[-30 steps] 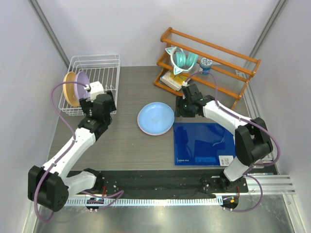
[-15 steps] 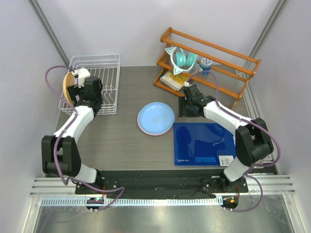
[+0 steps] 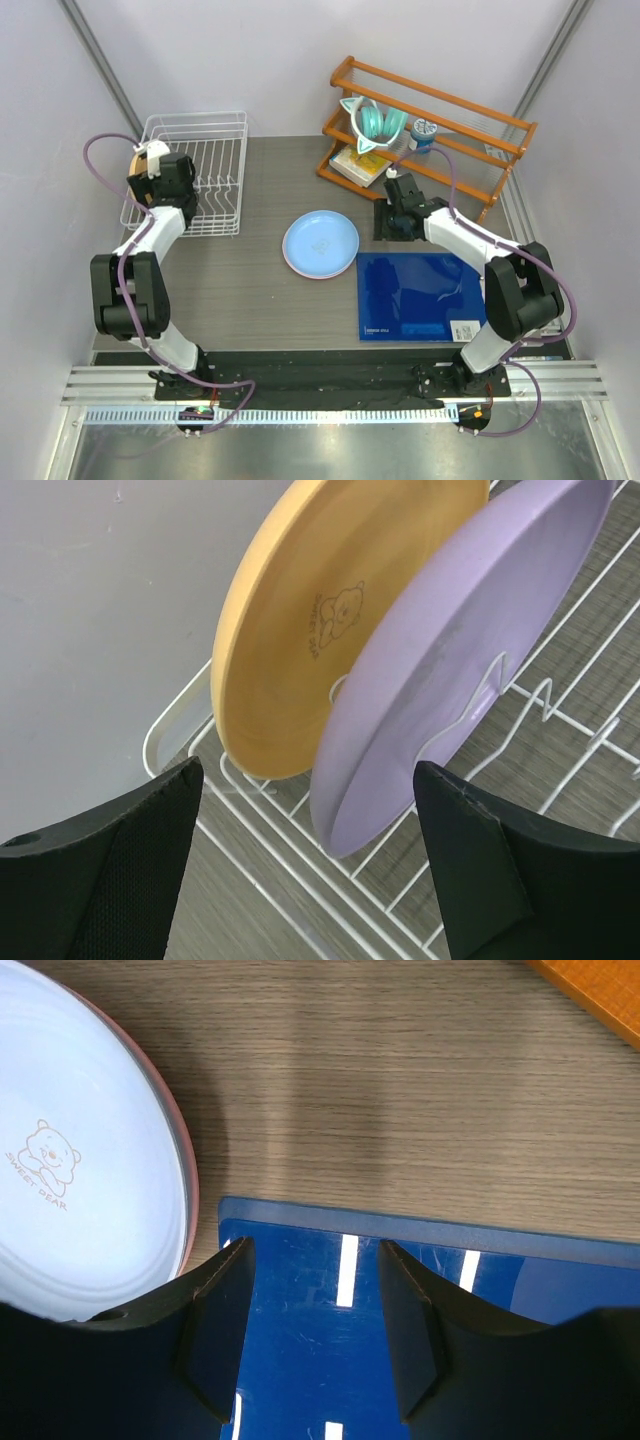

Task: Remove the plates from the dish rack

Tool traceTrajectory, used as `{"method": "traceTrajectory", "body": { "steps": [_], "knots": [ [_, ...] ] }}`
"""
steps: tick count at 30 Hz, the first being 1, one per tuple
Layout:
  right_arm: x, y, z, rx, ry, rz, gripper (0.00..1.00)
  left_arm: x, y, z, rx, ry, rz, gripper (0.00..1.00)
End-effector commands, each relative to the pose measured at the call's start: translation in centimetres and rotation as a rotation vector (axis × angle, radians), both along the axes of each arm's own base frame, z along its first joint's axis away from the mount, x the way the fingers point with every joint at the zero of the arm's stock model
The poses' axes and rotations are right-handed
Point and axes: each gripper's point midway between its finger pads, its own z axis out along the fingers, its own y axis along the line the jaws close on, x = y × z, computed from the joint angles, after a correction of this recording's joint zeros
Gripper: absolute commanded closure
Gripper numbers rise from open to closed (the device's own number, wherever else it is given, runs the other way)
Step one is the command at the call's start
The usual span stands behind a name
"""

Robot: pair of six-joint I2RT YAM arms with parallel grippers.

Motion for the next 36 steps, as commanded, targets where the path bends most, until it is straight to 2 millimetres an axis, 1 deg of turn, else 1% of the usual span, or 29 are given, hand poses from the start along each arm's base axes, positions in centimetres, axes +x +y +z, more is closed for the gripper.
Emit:
{"method": "traceTrajectory", "body": {
  "steps": [1,2,4,5,8,9,11,12,14,16,17,19,22,24,28,31,32,34,35,36],
  "knots": [
    [0.6,0.2,0.1,0.019,-0.018,0.019,0.42,2.2,0.4,1.8,-0.013,-0.083,-0.008,0.18],
    [0.7,0.2,-0.1,0.019,-0.015,0.018,0.43,2.4,0.3,1.8,-0.018,-0.083,-0.018,0.20],
    [0.7,0.1,-0.3,0.019,-0.008,0.017,0.43,2.6,0.3,1.9,-0.025,-0.094,-0.026,0.31],
    [0.7,0.1,-0.5,0.020,-0.005,0.015,0.43,2.7,0.2,2.0,-0.028,-0.098,-0.031,0.35],
    [0.7,0.1,-0.6,0.024,0.001,0.017,0.43,2.6,0.3,2.3,-0.029,-0.105,-0.029,0.55],
    [0.6,0.1,-0.8,0.021,0.003,0.018,0.43,2.7,0.2,2.4,-0.028,-0.106,-0.033,0.66],
    [0.6,0.0,-0.9,0.020,0.004,0.015,0.43,2.6,0.3,2.5,-0.024,-0.104,-0.028,0.77],
    [0.5,0.0,-0.8,0.020,0.004,0.017,0.43,2.5,0.5,2.6,-0.020,-0.101,-0.022,0.85],
    [0.4,0.0,-0.8,0.023,0.003,0.019,0.43,2.4,0.5,2.6,-0.018,-0.093,-0.016,0.89],
    [0.5,0.0,-0.8,0.021,0.001,0.020,0.43,2.2,0.6,2.7,-0.015,-0.079,-0.016,0.99],
    [0.5,0.0,-0.7,0.021,0.001,0.020,0.43,2.1,0.5,2.9,-0.013,-0.073,-0.019,1.00],
    [0.5,-0.1,-0.8,0.019,0.004,0.019,0.43,1.8,0.6,3.9,-0.003,-0.083,-0.016,1.00],
    [0.4,-0.1,-0.9,0.018,0.005,0.019,0.43,0.9,0.9,5.0,0.029,-0.089,-0.009,1.00],
    [0.4,-0.2,-1.1,0.015,0.008,0.018,0.43,0.6,1.0,6.2,0.038,-0.111,-0.005,1.00],
    [0.3,-0.2,-1.2,0.014,0.011,0.018,0.43,0.2,0.7,7.7,0.101,-0.121,0.005,1.00],
    [0.4,-0.2,-1.2,0.014,0.010,0.018,0.43,-0.3,0.6,8.1,0.150,-0.096,0.024,1.00],
    [0.3,-0.2,-1.2,0.014,0.011,0.018,0.43,-0.4,-0.4,8.4,0.180,-0.081,0.015,1.00],
    [0.4,-0.1,-1.1,0.016,0.009,0.020,0.43,-0.6,-1.1,8.6,0.206,-0.078,0.012,1.00],
    [0.4,-0.2,-1.2,0.015,0.010,0.016,0.43,-0.7,-1.2,9.4,0.222,-0.096,0.013,1.00],
    [0.3,-0.1,-1.2,0.017,0.012,0.020,0.43,-1.0,-1.2,9.5,0.230,-0.097,0.025,1.00]
  ]
}}
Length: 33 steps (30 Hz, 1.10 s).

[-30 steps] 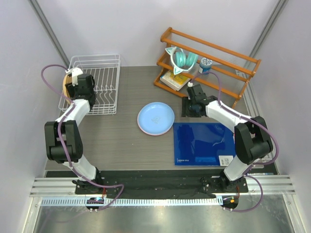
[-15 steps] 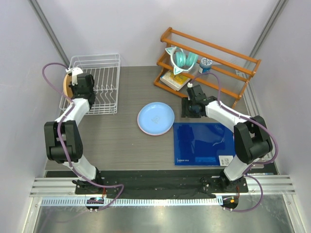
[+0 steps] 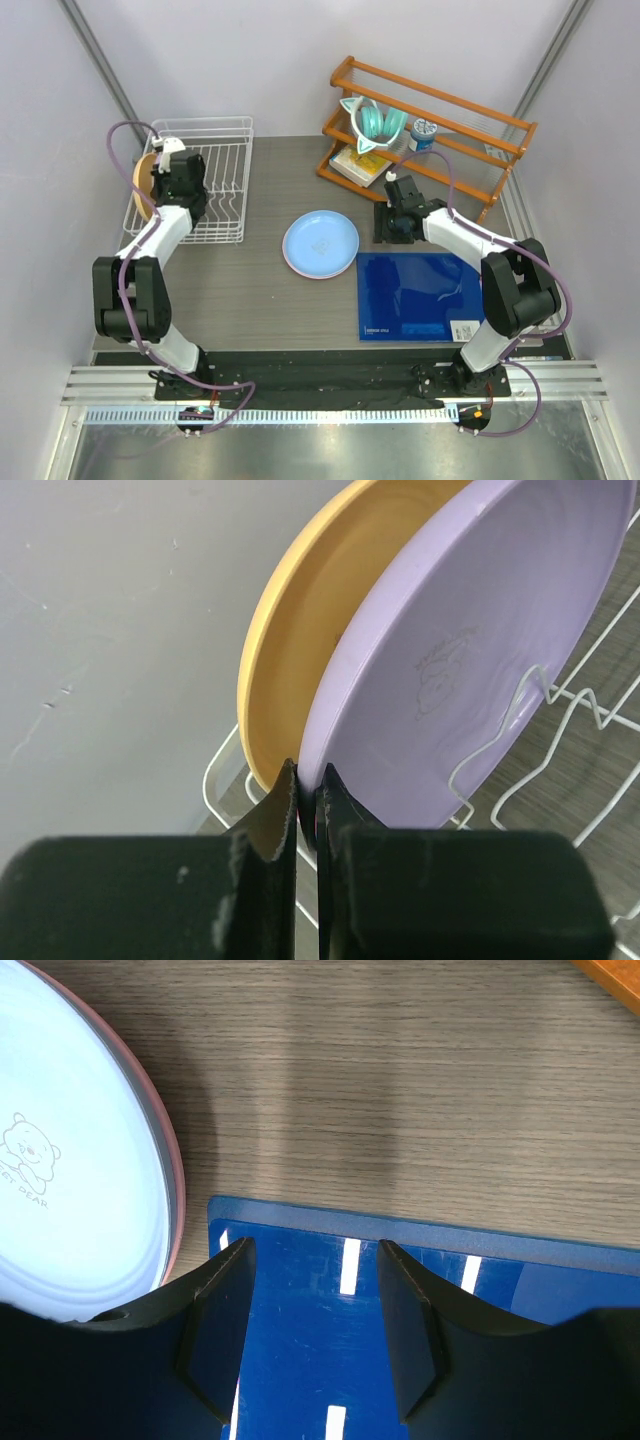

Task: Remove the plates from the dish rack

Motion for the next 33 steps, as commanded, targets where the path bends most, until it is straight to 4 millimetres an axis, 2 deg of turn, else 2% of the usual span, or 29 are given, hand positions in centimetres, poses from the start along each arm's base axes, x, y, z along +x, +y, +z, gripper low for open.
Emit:
{"method": "traceTrajectory", "body": {
  "steps": [1,11,25,32,33],
  "knots": [
    [0.4,0.1,0.3,0.009,-0.021,0.013,0.43,-0.2,-1.0,7.8,0.076,-0.239,0.036,1.00],
    [0.3,0.1,0.8,0.015,-0.033,0.014,0.43,-0.8,-0.9,7.2,0.165,-0.170,0.127,1.00],
    [0.1,0.1,0.3,0.014,-0.021,0.016,0.43,-1.0,-2.4,6.1,0.263,-0.125,0.185,1.00],
    [0.3,0.2,0.7,0.020,-0.032,0.016,0.43,-3.0,-4.7,9.4,0.278,-0.189,0.177,1.00],
    [0.4,0.1,1.0,0.020,-0.041,0.014,0.43,-3.5,-4.8,10.6,0.266,-0.223,0.173,1.00]
  ]
}}
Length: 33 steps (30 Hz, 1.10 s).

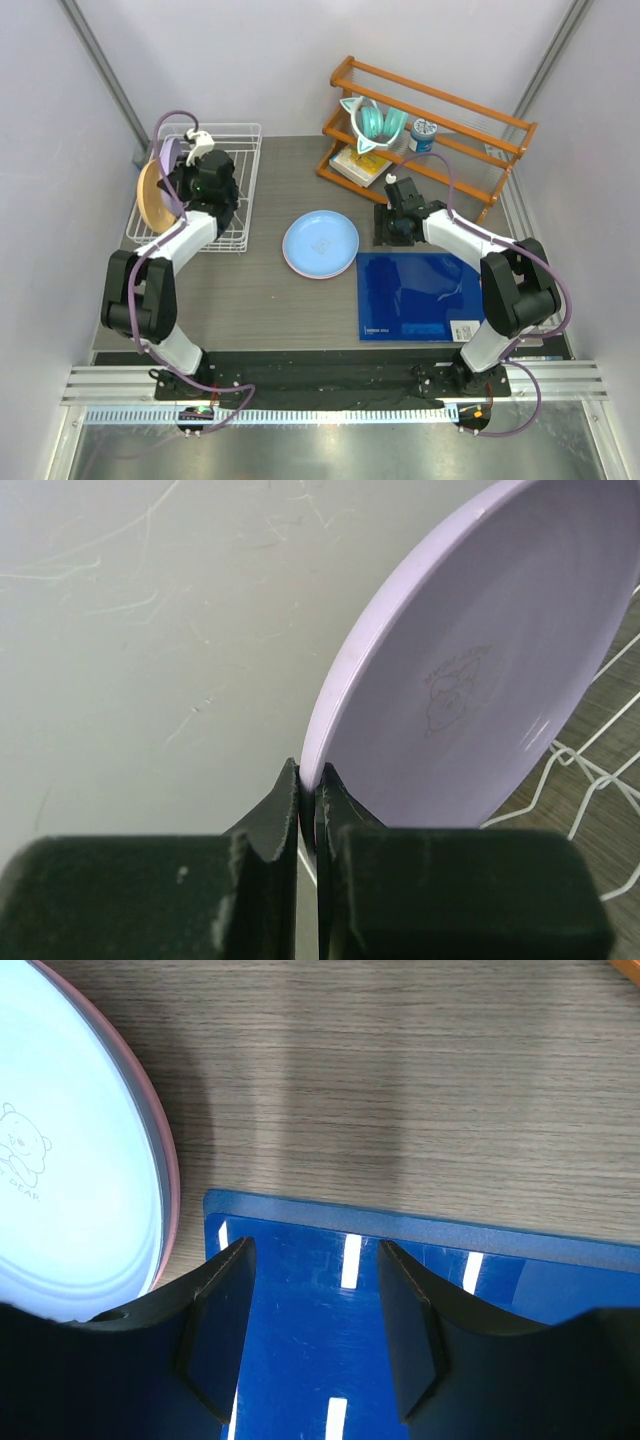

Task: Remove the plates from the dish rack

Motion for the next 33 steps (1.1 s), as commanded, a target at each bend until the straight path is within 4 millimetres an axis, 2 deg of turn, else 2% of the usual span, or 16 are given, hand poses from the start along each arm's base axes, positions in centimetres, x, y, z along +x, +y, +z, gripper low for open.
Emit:
{"method": "traceTrajectory", "body": {
  "steps": [1,6,7,11,13,14,15,18,19,20,21,22,23,28,33],
  "knots": [
    [0.8,0.2,2.2,0.022,-0.071,0.009,0.43,-2.2,-1.2,5.9,-0.037,-0.204,0.016,1.00],
    [0.6,0.4,5.4,0.065,-0.152,0.020,0.42,-3.2,-2.7,8.4,-0.081,-0.235,-0.057,1.00],
    [0.5,0.5,6.0,0.077,-0.166,0.021,0.42,-3.9,-2.8,8.3,-0.080,-0.198,-0.063,1.00],
    [-0.3,1.0,7.6,0.141,-0.193,0.031,0.42,-5.0,-3.6,9.0,-0.137,-0.236,-0.107,1.00],
    [-0.4,1.6,8.9,0.186,-0.228,0.041,0.41,-4.7,-5.2,8.9,-0.192,-0.255,-0.203,1.00],
    [-0.7,2.0,9.2,0.205,-0.234,0.054,0.41,-5.6,-5.6,8.3,-0.211,-0.192,-0.247,1.00],
    [-1.0,2.7,10.0,0.245,-0.243,0.081,0.41,-4.7,-7.4,7.6,-0.327,-0.238,-0.339,1.00],
    [-1.2,4.0,11.1,0.321,-0.276,0.113,0.41,-4.9,-10.3,5.7,-0.517,-0.228,-0.489,1.00],
    [-1.2,4.9,12.2,0.378,-0.299,0.131,0.41,-4.7,-12.3,4.8,-0.601,-0.207,-0.583,1.00],
    [-1.4,5.2,12.3,0.400,-0.302,0.139,0.41,-4.8,-13.6,3.4,-0.659,-0.175,-0.636,1.00],
    [-1.4,5.6,12.6,0.427,-0.311,0.145,0.41,-5.0,-14.9,3.3,-0.734,-0.199,-0.682,1.00],
    [-1.4,6.5,13.7,0.489,-0.339,0.171,0.41,-5.1,-17.0,2.7,-0.812,-0.170,-0.772,1.00],
    [-1.6,6.8,13.5,0.510,-0.335,0.180,0.40,-5.3,-18.0,1.4,-0.854,-0.142,-0.809,1.00],
    [-1.4,8.0,14.8,0.575,-0.383,0.215,0.41,-6.6,-24.0,-0.2,-1.115,-0.060,-1.010,1.00],
    [-1.1,8.5,14.6,0.572,-0.379,0.237,0.40,-8.0,-26.5,-2.0,-1.267,-0.007,-1.064,1.00]
  ]
}}
